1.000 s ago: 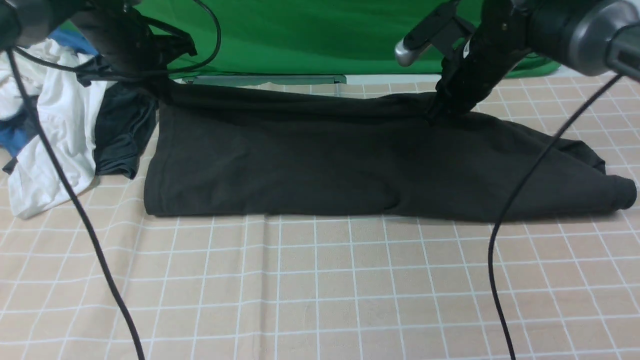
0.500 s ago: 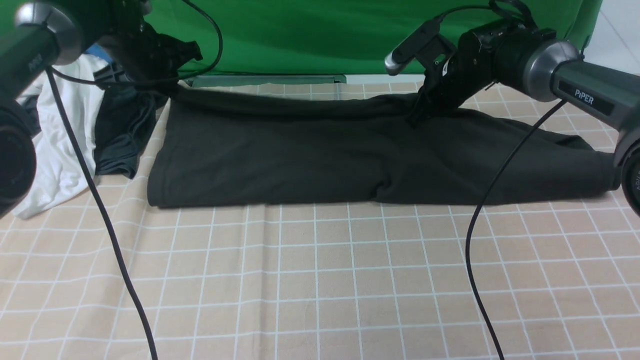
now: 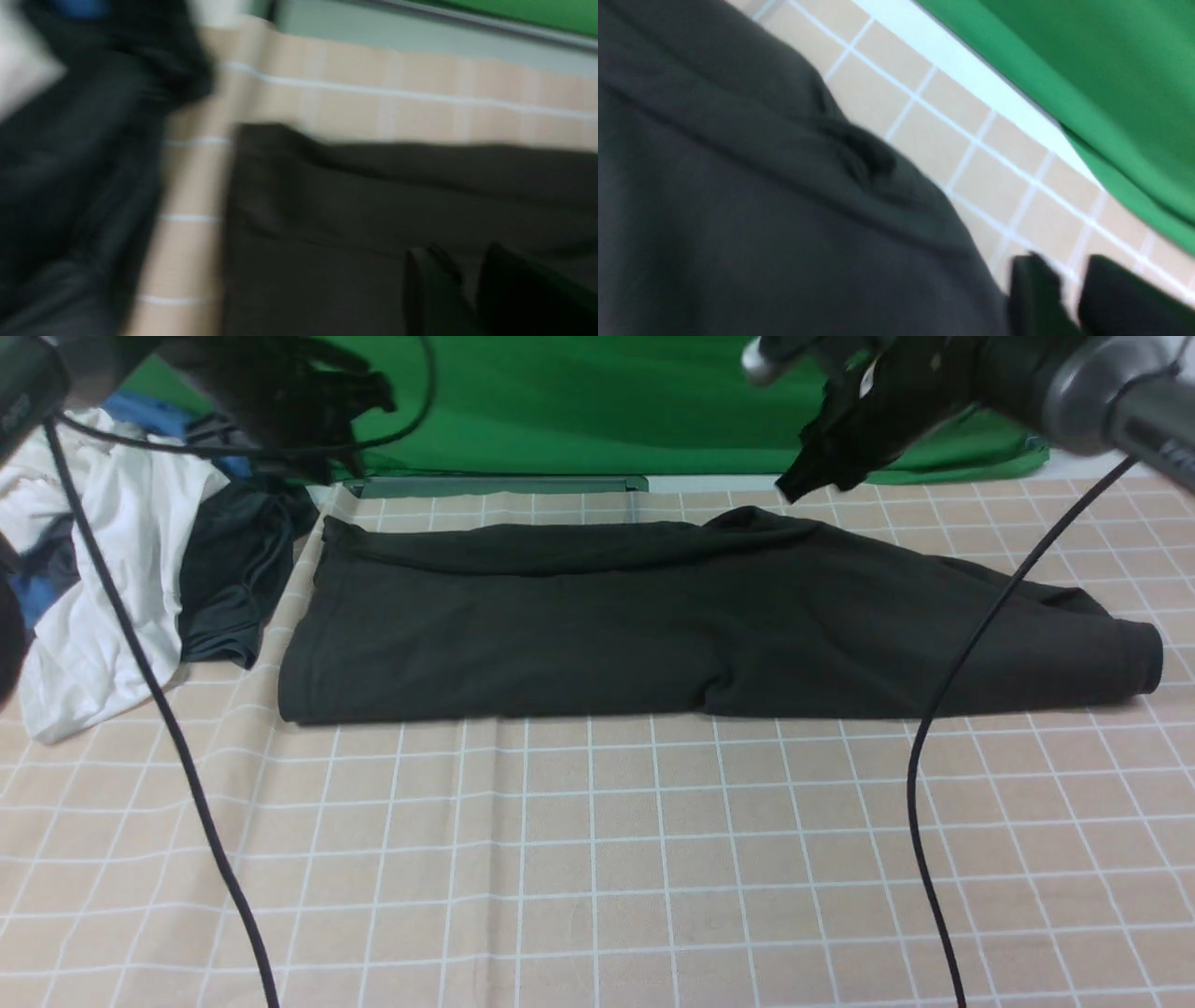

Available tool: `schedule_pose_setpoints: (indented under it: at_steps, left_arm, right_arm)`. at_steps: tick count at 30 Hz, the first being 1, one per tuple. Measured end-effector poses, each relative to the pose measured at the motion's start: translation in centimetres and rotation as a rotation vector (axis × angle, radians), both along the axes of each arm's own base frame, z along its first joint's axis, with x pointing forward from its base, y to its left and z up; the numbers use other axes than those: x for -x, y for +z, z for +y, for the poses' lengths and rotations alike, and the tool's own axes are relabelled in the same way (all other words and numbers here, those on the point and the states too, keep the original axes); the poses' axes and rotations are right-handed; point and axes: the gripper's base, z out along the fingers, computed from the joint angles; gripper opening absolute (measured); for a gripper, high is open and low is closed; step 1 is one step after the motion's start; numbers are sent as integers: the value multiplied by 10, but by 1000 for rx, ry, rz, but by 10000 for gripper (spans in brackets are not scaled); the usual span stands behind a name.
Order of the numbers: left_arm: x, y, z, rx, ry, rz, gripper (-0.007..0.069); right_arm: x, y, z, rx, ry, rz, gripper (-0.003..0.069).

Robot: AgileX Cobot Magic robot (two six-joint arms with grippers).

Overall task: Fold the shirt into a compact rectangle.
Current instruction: 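Pull the folded dark garment lengthwise by its ends to straighten it flat on the table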

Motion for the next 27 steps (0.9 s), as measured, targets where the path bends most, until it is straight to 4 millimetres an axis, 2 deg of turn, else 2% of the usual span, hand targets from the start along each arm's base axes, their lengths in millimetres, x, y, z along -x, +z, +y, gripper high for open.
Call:
schedule_pose_setpoints:
  at_steps: [1,2,3,4,7,11,15,21,23,25,27]
  left_arm:
    - [1,-1,-9,0,-28,2,78]
    - [4,-6,-30,-6,-89,9,40]
    - [4,-6,-30,-7,-91,10,36]
    - [6,-16,-52,-10,-142,25,18]
    - [9,-47,-95,-15,-232,63,15]
    - [7,-83,-119,-14,-261,71,15]
    - [-7,-108,-120,-23,-235,-8,18]
    - [-35,-122,-99,8,-127,-193,19]
    - [-43,-115,-89,17,-95,-246,19]
    - [-53,-101,-71,9,-70,-267,19]
    - [-56,-75,-51,-19,-74,-235,19]
  right_arm:
    - [2,3,-1,1,-4,7,108]
    - [8,13,-4,2,-18,26,63]
    - [9,12,-4,3,-21,37,55]
    - [12,17,-9,7,-34,55,42]
    - [15,19,-15,16,-54,89,38]
    - [17,18,-17,23,-61,116,38]
    - [18,17,-17,17,-69,131,38]
    - [23,18,-12,-62,-80,182,38]
    - [27,21,-11,-83,-80,201,38]
    - [32,29,-12,-91,-78,211,38]
    - [40,41,-14,-89,-78,218,38]
